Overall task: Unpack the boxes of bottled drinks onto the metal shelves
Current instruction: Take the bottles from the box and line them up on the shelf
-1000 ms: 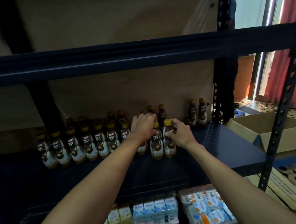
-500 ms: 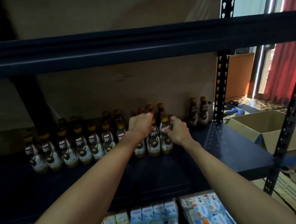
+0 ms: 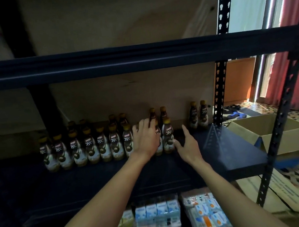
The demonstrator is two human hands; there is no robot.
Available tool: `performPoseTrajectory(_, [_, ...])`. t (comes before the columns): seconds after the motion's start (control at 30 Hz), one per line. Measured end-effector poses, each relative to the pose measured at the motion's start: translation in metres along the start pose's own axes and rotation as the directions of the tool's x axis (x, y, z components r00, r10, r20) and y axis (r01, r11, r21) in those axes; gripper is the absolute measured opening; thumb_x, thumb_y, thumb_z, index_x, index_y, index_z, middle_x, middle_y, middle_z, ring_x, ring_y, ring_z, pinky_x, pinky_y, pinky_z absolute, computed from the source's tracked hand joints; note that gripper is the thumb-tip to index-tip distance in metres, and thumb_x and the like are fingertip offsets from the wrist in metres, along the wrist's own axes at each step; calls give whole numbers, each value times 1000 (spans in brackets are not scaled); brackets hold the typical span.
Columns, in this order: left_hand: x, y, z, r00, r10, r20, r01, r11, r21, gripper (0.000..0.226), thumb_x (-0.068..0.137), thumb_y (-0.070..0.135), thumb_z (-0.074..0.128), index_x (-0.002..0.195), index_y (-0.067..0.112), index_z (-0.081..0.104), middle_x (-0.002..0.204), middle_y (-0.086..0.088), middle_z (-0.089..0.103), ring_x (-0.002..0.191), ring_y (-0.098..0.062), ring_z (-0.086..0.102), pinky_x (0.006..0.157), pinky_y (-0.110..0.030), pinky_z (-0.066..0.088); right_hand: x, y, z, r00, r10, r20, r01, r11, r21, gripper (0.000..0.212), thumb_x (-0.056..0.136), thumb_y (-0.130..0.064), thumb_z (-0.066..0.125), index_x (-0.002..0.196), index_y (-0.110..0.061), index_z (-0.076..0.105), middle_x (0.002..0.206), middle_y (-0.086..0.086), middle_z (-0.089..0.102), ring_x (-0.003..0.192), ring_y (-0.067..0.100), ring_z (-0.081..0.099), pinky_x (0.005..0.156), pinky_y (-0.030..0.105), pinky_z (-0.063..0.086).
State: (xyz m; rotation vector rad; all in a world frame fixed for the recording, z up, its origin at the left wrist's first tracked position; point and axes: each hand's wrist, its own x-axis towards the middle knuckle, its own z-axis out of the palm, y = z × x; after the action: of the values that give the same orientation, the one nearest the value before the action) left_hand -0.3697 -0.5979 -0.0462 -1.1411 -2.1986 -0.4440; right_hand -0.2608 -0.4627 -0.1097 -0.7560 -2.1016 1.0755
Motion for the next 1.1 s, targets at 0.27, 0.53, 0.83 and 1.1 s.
performPoseTrajectory(0.27, [-114,8,26,982,-71,178,114,964,-242,51,102,38,44,149,22,37,158,-1,33,150,-16,18,120,-39,17,-81,16,14,993,-112,48,120,963,-242,63,104,-37,48,160,-31,19,169,4,12,156,23,0,124,50,6])
performPoseTrajectory(0.53, [-222,12,45,986,-16,167,54,972,-227,52,101,38,34,149,19,42,159,-1,34,150,-16,21,122,-42,10,-171,54,49,969,-231,92,248,869,-428,61,103,-54,13,158,-33,25,169,-6,3,155,11,-11,123,50,-7])
performPoseTrajectory(0.83, [-334,22,77,932,-74,354,177,947,-269,53,103,41,22,150,24,40,154,7,40,146,-8,28,121,-39,15,-267,111,83,956,-134,261,211,931,-298,50,108,-38,24,158,-32,23,167,-10,5,153,4,-9,123,31,-13])
performPoseTrajectory(1.1, [-392,20,98,778,-11,628,244,926,-286,27,98,28,41,95,18,66,98,-5,67,93,-26,64,81,-38,48,-301,167,68,860,191,474,34,904,-426,43,107,-43,36,127,-15,62,131,8,62,122,26,57,101,36,44])
